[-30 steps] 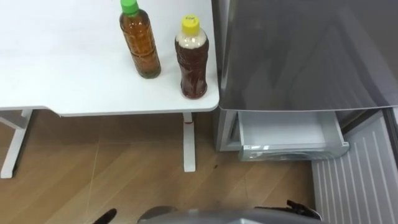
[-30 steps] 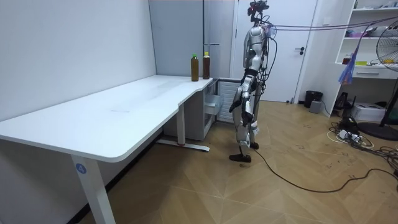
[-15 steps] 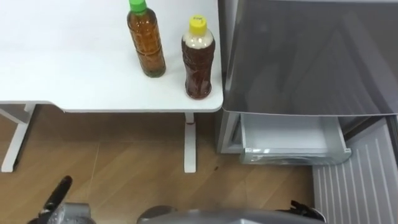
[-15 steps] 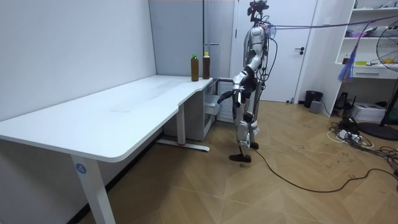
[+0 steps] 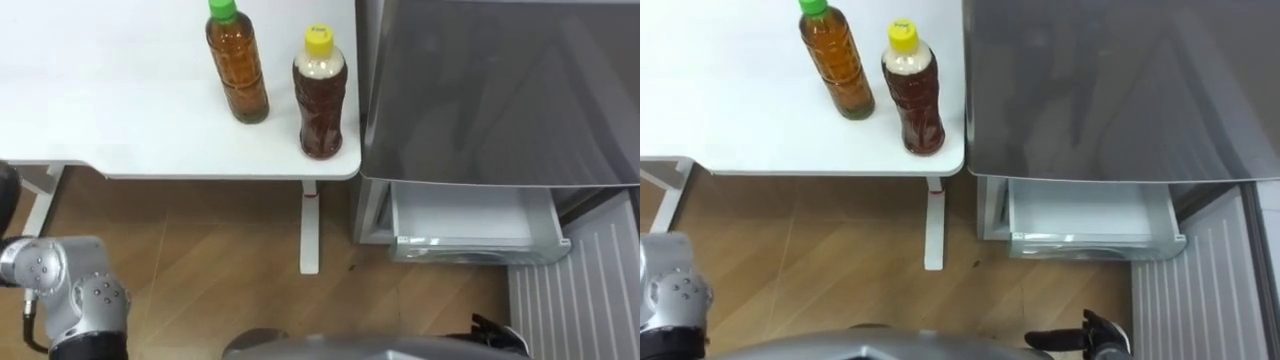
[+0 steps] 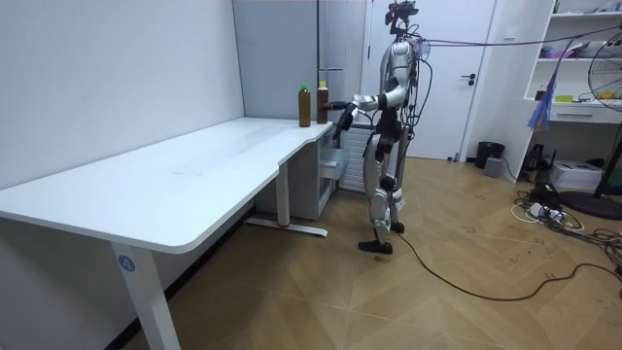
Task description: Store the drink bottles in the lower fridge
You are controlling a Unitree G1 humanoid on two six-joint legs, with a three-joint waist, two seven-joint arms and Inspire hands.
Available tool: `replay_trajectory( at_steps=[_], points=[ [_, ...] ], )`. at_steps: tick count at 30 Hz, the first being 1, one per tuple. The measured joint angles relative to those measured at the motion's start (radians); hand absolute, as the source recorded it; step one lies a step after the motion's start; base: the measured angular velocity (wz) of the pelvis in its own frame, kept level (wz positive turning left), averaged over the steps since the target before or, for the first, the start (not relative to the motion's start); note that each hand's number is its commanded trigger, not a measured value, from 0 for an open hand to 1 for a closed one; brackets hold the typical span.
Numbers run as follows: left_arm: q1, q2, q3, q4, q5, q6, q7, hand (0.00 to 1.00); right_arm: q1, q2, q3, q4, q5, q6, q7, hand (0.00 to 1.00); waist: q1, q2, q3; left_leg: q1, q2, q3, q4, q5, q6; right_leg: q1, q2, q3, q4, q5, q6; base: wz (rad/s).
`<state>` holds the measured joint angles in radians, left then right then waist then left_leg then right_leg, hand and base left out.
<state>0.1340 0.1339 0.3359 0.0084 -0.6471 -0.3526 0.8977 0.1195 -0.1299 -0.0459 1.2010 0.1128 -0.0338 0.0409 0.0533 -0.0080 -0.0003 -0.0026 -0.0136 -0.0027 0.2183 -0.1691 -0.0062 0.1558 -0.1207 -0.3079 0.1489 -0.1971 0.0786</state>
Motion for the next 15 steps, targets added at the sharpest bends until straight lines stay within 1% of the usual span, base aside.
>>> replay_trajectory(
  at_steps=[2, 3, 5, 6, 7, 8, 9, 11, 12, 13, 14, 15],
  points=[
    [0.004, 0.001, -0.018, -0.094, 0.106, 0.001, -0.044, 0.00, 0.000, 0.000, -0.015, 0.003, 0.004, -0.004, 0.008, 0.00, -0.002, 0.002, 0.0011, 0.000, 0.000, -0.001, 0.001, 0.000, 0.000, 0.003, 0.000, 0.000, -0.001, 0.000, 0.000, 0.00],
    [0.004, 0.002, -0.023, -0.112, 0.131, 0.002, -0.061, 0.00, 0.000, 0.000, -0.016, 0.006, 0.006, -0.009, 0.007, 0.00, -0.002, 0.003, 0.0009, 0.000, 0.000, -0.002, 0.002, 0.000, 0.000, 0.003, 0.000, 0.000, -0.001, 0.000, 0.000, 0.00],
    [0.006, 0.007, -0.041, -0.189, 0.184, 0.008, -0.132, 0.00, -0.001, -0.001, -0.019, 0.018, 0.015, -0.024, 0.007, 0.00, -0.014, 0.005, 0.0022, 0.002, -0.001, -0.003, 0.004, 0.000, 0.000, 0.008, 0.000, 0.000, -0.001, 0.000, 0.000, 0.00],
    [0.009, 0.008, -0.048, -0.207, 0.190, 0.012, -0.153, 0.00, -0.004, -0.001, -0.019, 0.022, 0.017, -0.026, 0.007, 0.00, -0.018, 0.006, 0.0030, 0.005, -0.001, -0.003, 0.004, 0.000, 0.000, 0.010, 0.000, 0.001, -0.001, 0.000, 0.000, 0.00],
    [0.010, 0.011, -0.063, -0.234, 0.203, 0.024, -0.194, 0.00, -0.007, -0.002, -0.020, 0.033, 0.017, -0.032, 0.014, 0.00, -0.026, 0.009, 0.0061, 0.011, -0.001, -0.004, 0.004, 0.000, 0.000, 0.017, 0.000, 0.000, -0.002, 0.000, 0.000, 0.00],
    [0.010, 0.011, -0.074, -0.255, 0.226, 0.038, -0.235, 0.00, -0.012, -0.003, -0.027, 0.048, 0.017, -0.033, 0.028, 0.00, -0.033, 0.010, 0.0058, 0.012, -0.001, -0.005, 0.004, 0.000, 0.000, 0.018, 0.001, 0.001, -0.002, 0.000, 0.000, 0.00],
    [0.010, 0.011, -0.079, -0.266, 0.231, 0.042, -0.257, 0.00, -0.014, -0.003, -0.032, 0.051, 0.017, -0.033, 0.035, 0.00, -0.037, 0.010, 0.0057, 0.012, -0.001, -0.005, 0.004, 0.000, 0.000, 0.018, 0.001, 0.002, -0.002, 0.000, 0.000, 0.00],
    [0.009, 0.011, -0.091, -0.291, 0.263, 0.053, -0.328, 0.00, -0.021, -0.003, -0.047, 0.058, 0.016, -0.033, 0.061, 0.00, -0.054, 0.009, 0.0054, 0.012, 0.000, -0.004, 0.004, 0.001, -0.001, 0.018, 0.003, 0.007, -0.007, 0.000, 0.000, -0.05],
    [0.009, 0.011, -0.094, -0.298, 0.267, 0.057, -0.344, 0.00, -0.021, -0.003, -0.051, 0.059, 0.017, -0.033, 0.069, 0.00, -0.056, 0.010, 0.0053, 0.011, -0.001, -0.004, 0.005, 0.001, -0.001, 0.019, 0.003, 0.007, -0.009, 0.000, 0.000, -0.04],
    [0.009, 0.011, -0.106, -0.319, 0.266, 0.070, -0.371, 0.00, -0.021, -0.003, -0.056, 0.065, 0.024, -0.034, 0.080, 0.00, -0.064, 0.009, 0.0052, 0.009, -0.001, -0.004, 0.006, 0.001, -0.001, 0.018, 0.002, 0.007, -0.012, 0.001, -0.001, 0.00],
    [0.009, 0.011, -0.122, -0.345, 0.266, 0.078, -0.402, 0.00, -0.029, -0.004, -0.056, 0.083, 0.045, -0.040, 0.084, 0.00, -0.077, 0.009, 0.0055, 0.004, -0.001, -0.004, 0.011, 0.000, -0.001, 0.016, 0.003, 0.006, -0.012, 0.001, -0.001, 0.00],
    [0.009, 0.011, -0.131, -0.355, 0.266, 0.079, -0.418, 0.00, -0.033, -0.004, -0.057, 0.090, 0.048, -0.040, 0.085, 0.00, -0.082, 0.008, 0.0055, 0.002, -0.001, -0.005, 0.013, 0.000, -0.001, 0.015, 0.003, 0.006, -0.012, 0.001, -0.001, 0.04]
  ],
)
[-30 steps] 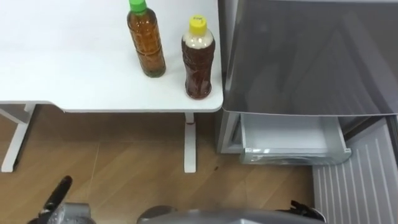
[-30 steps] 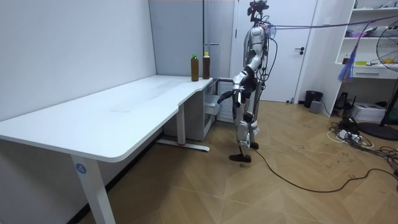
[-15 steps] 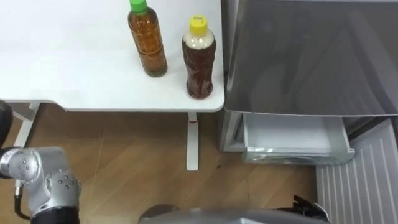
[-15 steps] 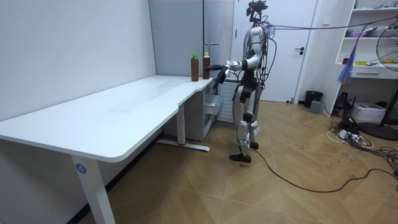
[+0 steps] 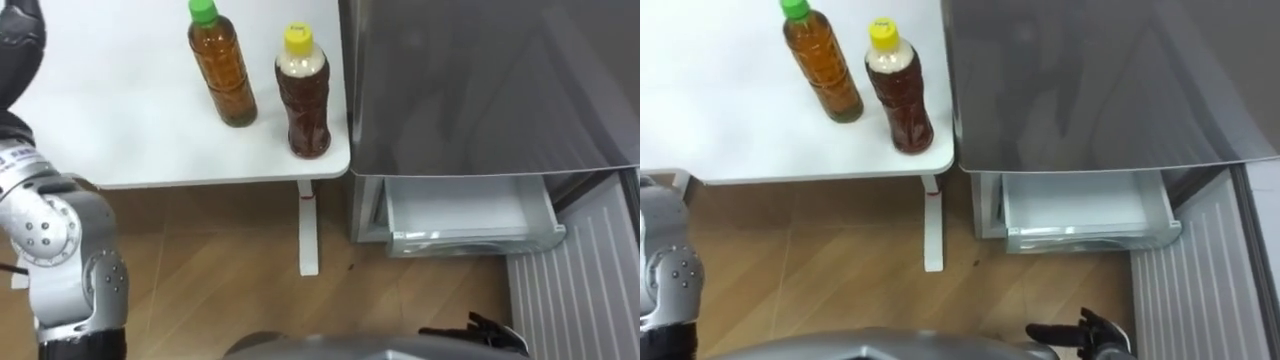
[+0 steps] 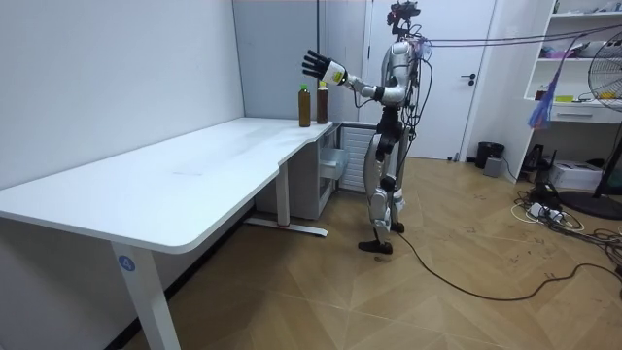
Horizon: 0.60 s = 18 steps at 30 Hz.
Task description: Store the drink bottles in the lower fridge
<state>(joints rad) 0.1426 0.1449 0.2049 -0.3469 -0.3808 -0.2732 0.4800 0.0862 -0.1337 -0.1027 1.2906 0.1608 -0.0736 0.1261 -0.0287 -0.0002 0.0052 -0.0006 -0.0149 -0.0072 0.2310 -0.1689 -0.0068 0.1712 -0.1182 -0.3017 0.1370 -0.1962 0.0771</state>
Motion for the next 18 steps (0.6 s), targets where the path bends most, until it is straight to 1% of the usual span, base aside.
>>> replay_trajectory(
  at_steps=[2, 3, 5, 6, 8, 9, 10, 11, 12, 14, 15, 17, 18],
  points=[
    [-0.010, 0.000, -0.036, -0.038, 0.000, 0.009, -0.077, 0.00, -0.015, -0.001, 0.000, 0.020, -0.002, -0.001, 0.010, 0.00, -0.013, 0.000, -0.0003, -0.010, 0.000, 0.001, 0.003, 0.000, 0.000, -0.009, 0.000, 0.003, 0.001, 0.001, -0.001, 0.00],
    [-0.012, 0.000, -0.043, -0.047, 0.000, 0.014, -0.097, 0.00, -0.018, -0.001, 0.000, 0.026, -0.004, -0.001, 0.012, 0.00, -0.016, 0.000, -0.0004, -0.011, 0.001, 0.002, 0.003, 0.000, 0.000, -0.011, 0.000, 0.005, 0.002, 0.001, -0.002, -0.07],
    [-0.022, 0.003, -0.070, -0.068, 0.000, 0.034, -0.178, 0.00, -0.027, -0.002, 0.000, 0.028, -0.005, -0.001, 0.022, 0.00, -0.024, 0.000, -0.0008, -0.008, 0.001, 0.008, 0.000, 0.000, 0.000, -0.013, 0.001, 0.014, 0.003, 0.001, -0.002, -0.07],
    [-0.025, 0.004, -0.077, -0.069, -0.001, 0.038, -0.194, 0.00, -0.028, -0.002, 0.000, 0.028, -0.004, -0.001, 0.023, 0.00, -0.024, 0.001, -0.0012, -0.008, 0.001, 0.008, 0.000, 0.000, 0.000, -0.013, 0.001, 0.016, 0.003, 0.001, -0.002, -0.06],
    [-0.037, 0.006, -0.116, -0.071, -0.002, 0.068, -0.264, 0.00, -0.029, -0.002, 0.002, 0.028, 0.001, 0.001, 0.025, 0.00, -0.026, 0.001, -0.0013, -0.005, 0.001, 0.010, -0.003, 0.000, 0.000, -0.013, 0.001, 0.023, 0.003, 0.001, -0.002, -0.04],
    [-0.037, 0.006, -0.123, -0.073, -0.002, 0.078, -0.281, 0.00, -0.028, -0.003, 0.002, 0.029, 0.002, 0.001, 0.026, 0.00, -0.027, 0.001, -0.0014, -0.005, 0.001, 0.010, -0.002, 0.000, 0.000, -0.013, 0.001, 0.023, 0.003, 0.001, -0.002, 0.00],
    [-0.040, 0.009, -0.135, -0.076, -0.002, 0.094, -0.319, 0.00, -0.032, -0.003, 0.002, 0.031, 0.002, 0.002, 0.027, 0.00, -0.033, 0.001, -0.0014, -0.007, 0.001, 0.010, -0.003, 0.000, 0.000, -0.013, 0.001, 0.025, 0.003, 0.001, -0.002, 0.00],
    [-0.043, 0.009, -0.135, -0.077, -0.001, 0.111, -0.357, 0.00, -0.034, -0.003, 0.001, 0.038, 0.002, 0.002, 0.029, 0.00, -0.039, 0.001, -0.0016, -0.007, 0.001, 0.010, -0.003, 0.000, 0.000, -0.013, 0.001, 0.026, 0.003, 0.001, -0.002, 0.00],
    [-0.044, 0.009, -0.134, -0.077, -0.001, 0.117, -0.373, 0.00, -0.034, -0.004, 0.001, 0.041, 0.002, 0.003, 0.029, 0.00, -0.043, 0.002, -0.0017, -0.007, 0.001, 0.010, -0.003, 0.000, 0.000, -0.012, 0.001, 0.025, 0.003, 0.001, -0.002, 0.00],
    [-0.051, 0.010, -0.134, -0.078, -0.003, 0.135, -0.443, 0.00, -0.039, -0.004, 0.000, 0.041, 0.000, 0.003, 0.030, 0.00, -0.053, 0.002, -0.0018, -0.007, 0.001, 0.010, -0.006, 0.000, 0.000, -0.012, 0.001, 0.026, 0.003, 0.001, -0.002, 0.00],
    [-0.054, 0.011, -0.134, -0.078, -0.003, 0.139, -0.460, 0.00, -0.039, -0.004, -0.001, 0.040, -0.001, 0.003, 0.031, 0.00, -0.054, 0.002, -0.0018, -0.007, 0.001, 0.010, -0.006, 0.000, 0.000, -0.013, 0.001, 0.026, 0.003, 0.001, -0.002, 0.00],
    [-0.063, 0.012, -0.134, -0.085, -0.011, 0.157, -0.524, 0.00, -0.039, -0.005, -0.008, 0.036, -0.005, 0.003, 0.047, 0.00, -0.060, 0.002, -0.0018, -0.006, 0.001, 0.010, -0.008, 0.000, 0.000, -0.015, 0.001, 0.027, 0.003, 0.001, -0.002, 0.00],
    [-0.064, 0.012, -0.134, -0.090, -0.014, 0.160, -0.539, 0.00, -0.039, -0.007, -0.008, 0.036, -0.005, 0.003, 0.052, 0.00, -0.061, 0.002, -0.0018, -0.006, 0.002, 0.012, -0.009, 0.000, 0.000, -0.015, 0.001, 0.029, 0.003, 0.001, -0.002, -0.06]
  ],
)
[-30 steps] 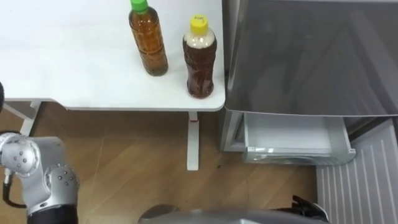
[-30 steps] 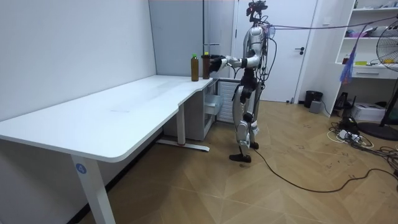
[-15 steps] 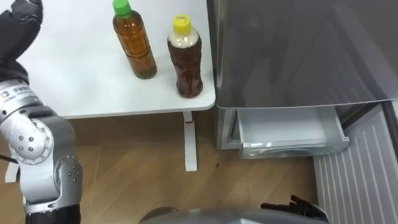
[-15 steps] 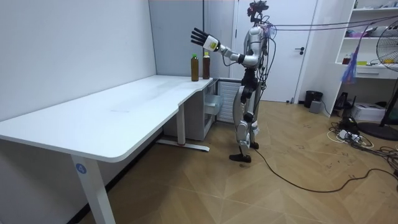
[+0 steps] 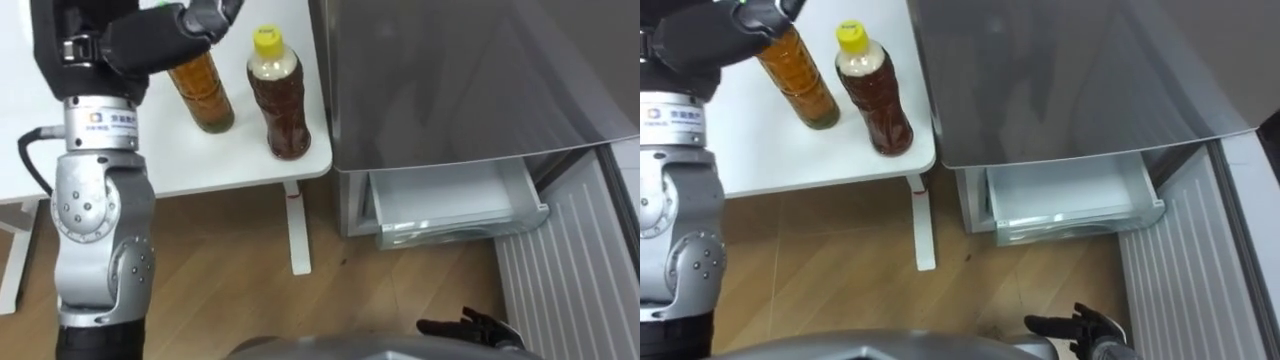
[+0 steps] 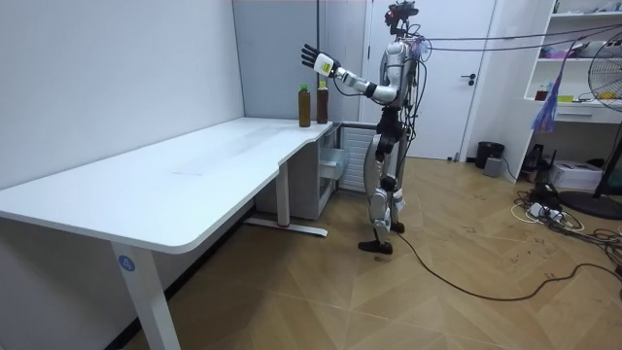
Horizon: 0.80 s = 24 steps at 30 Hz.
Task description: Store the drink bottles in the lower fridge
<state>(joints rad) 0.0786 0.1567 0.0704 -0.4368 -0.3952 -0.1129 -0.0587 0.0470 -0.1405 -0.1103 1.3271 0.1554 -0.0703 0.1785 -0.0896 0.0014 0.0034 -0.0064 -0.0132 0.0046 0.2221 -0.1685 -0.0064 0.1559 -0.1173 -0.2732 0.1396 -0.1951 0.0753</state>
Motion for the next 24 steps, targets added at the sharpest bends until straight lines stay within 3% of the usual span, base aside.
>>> replay_trajectory(
  at_steps=[5, 12, 19, 24],
  points=[
    [-0.002, 0.000, -0.004, -0.017, -0.007, 0.010, -0.107, 0.00, 0.002, -0.011, -0.001, -0.003, 0.000, 0.007, 0.024, 0.00, -0.010, 0.003, -0.0019, 0.000, 0.000, 0.006, 0.000, 0.000, 0.000, 0.000, 0.000, 0.010, 0.000, 0.000, 0.000, -0.02],
    [-0.002, 0.000, -0.006, -0.017, -0.007, 0.044, -0.187, 0.00, 0.001, -0.013, -0.013, -0.003, -0.006, 0.008, 0.024, 0.00, -0.015, 0.011, -0.0065, 0.005, 0.001, 0.015, -0.001, 0.000, 0.000, 0.000, 0.000, 0.027, 0.000, 0.000, 0.000, -0.04],
    [-0.002, -0.001, -0.006, -0.009, -0.007, 0.050, -0.245, 0.00, 0.001, -0.016, -0.023, -0.006, -0.009, 0.008, 0.021, 0.00, -0.016, 0.012, -0.0014, 0.018, 0.003, 0.021, -0.005, 0.000, 0.000, 0.002, 0.000, 0.035, 0.004, 0.000, 0.000, -0.03],
    [0.009, -0.002, -0.008, 0.011, -0.008, 0.073, -0.250, 0.00, 0.002, -0.016, -0.041, -0.003, -0.009, 0.016, 0.014, 0.00, -0.018, 0.017, 0.0005, 0.016, 0.002, 0.021, -0.003, 0.000, 0.000, 0.002, 0.000, 0.036, 0.005, 0.000, 0.000, 0.00]
  ],
)
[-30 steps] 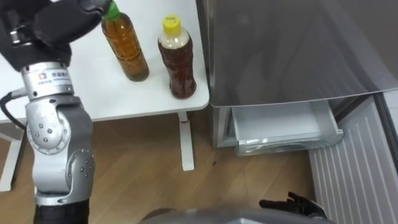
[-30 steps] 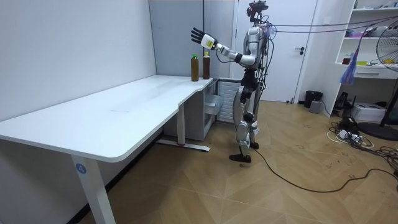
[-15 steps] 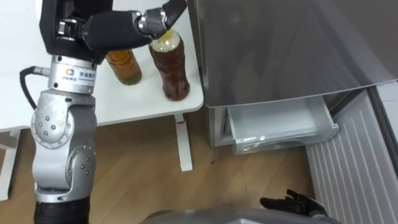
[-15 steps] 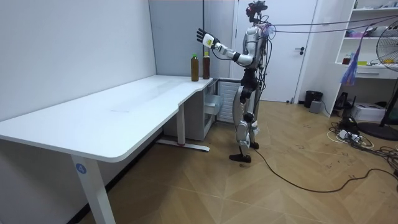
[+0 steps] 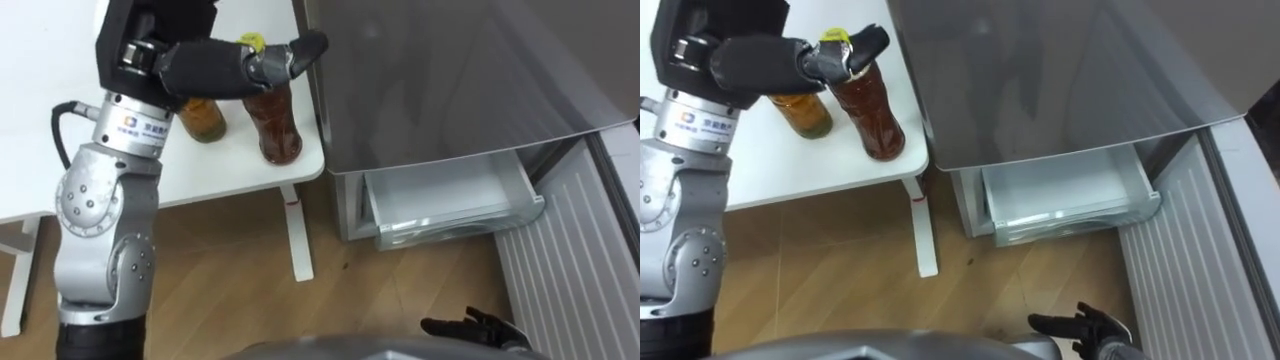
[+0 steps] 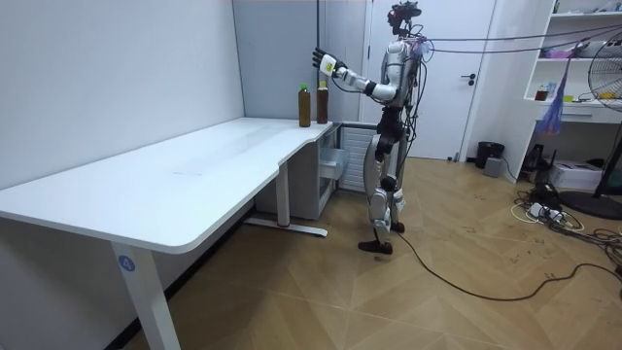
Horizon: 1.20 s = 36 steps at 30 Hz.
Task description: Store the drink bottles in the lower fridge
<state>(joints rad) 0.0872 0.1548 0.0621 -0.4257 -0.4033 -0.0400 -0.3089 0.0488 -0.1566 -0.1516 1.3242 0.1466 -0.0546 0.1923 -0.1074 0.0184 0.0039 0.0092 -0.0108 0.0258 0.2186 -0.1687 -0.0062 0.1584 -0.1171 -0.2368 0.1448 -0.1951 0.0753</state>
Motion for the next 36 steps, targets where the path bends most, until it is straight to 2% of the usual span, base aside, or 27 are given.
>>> replay_trajectory(
  at_steps=[8, 13, 17, 20, 23, 28, 36],
  points=[
    [0.024, -0.002, -0.007, 0.002, -0.024, 0.034, -0.008, 0.00, -0.001, -0.001, -0.001, 0.000, 0.000, 0.013, -0.015, 0.00, -0.001, 0.004, -0.0008, 0.000, 0.000, 0.000, 0.001, 0.000, 0.000, -0.001, 0.000, 0.001, 0.005, 0.000, 0.000, 0.00],
    [0.039, -0.008, -0.007, 0.002, -0.034, 0.035, -0.006, 0.00, -0.001, 0.000, -0.010, -0.001, -0.001, 0.017, -0.013, 0.00, -0.003, 0.000, -0.0005, 0.003, 0.000, 0.000, -0.001, 0.000, 0.000, -0.004, 0.000, 0.001, 0.005, 0.000, 0.001, 0.00],
    [0.064, -0.007, -0.021, 0.070, -0.039, 0.035, -0.004, 0.00, -0.006, 0.002, -0.008, -0.004, 0.001, 0.027, 0.000, 0.00, -0.003, -0.016, 0.0018, 0.004, 0.001, 0.001, 0.001, 0.000, 0.000, -0.002, 0.000, 0.000, 0.005, 0.000, 0.001, 0.00],
    [0.068, -0.006, -0.024, 0.086, -0.057, 0.015, -0.004, 0.00, -0.002, 0.002, -0.008, -0.004, 0.003, 0.034, 0.004, 0.00, 0.000, -0.036, -0.0003, 0.006, 0.001, 0.001, 0.000, 0.000, 0.000, 0.000, -0.001, -0.001, 0.006, 0.000, 0.001, 0.00],
    [0.070, -0.006, -0.026, 0.095, -0.067, -0.002, -0.002, 0.00, 0.002, 0.002, -0.008, -0.006, 0.003, 0.034, 0.002, 0.00, 0.001, -0.045, 0.0004, 0.004, 0.001, 0.002, 0.001, 0.000, 0.000, 0.000, 0.000, -0.001, 0.007, 0.000, 0.000, 0.00],
    [0.085, -0.009, -0.042, 0.169, -0.066, -0.001, 0.021, 0.00, 0.006, -0.002, -0.008, -0.014, 0.001, 0.034, 0.003, 0.00, 0.002, -0.037, -0.0016, 0.004, 0.002, 0.002, -0.003, 0.000, 0.000, -0.002, 0.001, 0.000, 0.007, 0.000, 0.000, 0.00],
    [0.087, -0.006, -0.046, 0.195, -0.066, -0.012, 0.023, 0.00, 0.011, -0.010, -0.008, -0.022, -0.003, 0.034, 0.007, 0.00, 0.007, -0.028, -0.0017, 0.010, 0.004, 0.005, 0.002, 0.000, 0.000, 0.000, 0.002, 0.003, 0.008, 0.000, 0.000, 0.00]
  ],
)
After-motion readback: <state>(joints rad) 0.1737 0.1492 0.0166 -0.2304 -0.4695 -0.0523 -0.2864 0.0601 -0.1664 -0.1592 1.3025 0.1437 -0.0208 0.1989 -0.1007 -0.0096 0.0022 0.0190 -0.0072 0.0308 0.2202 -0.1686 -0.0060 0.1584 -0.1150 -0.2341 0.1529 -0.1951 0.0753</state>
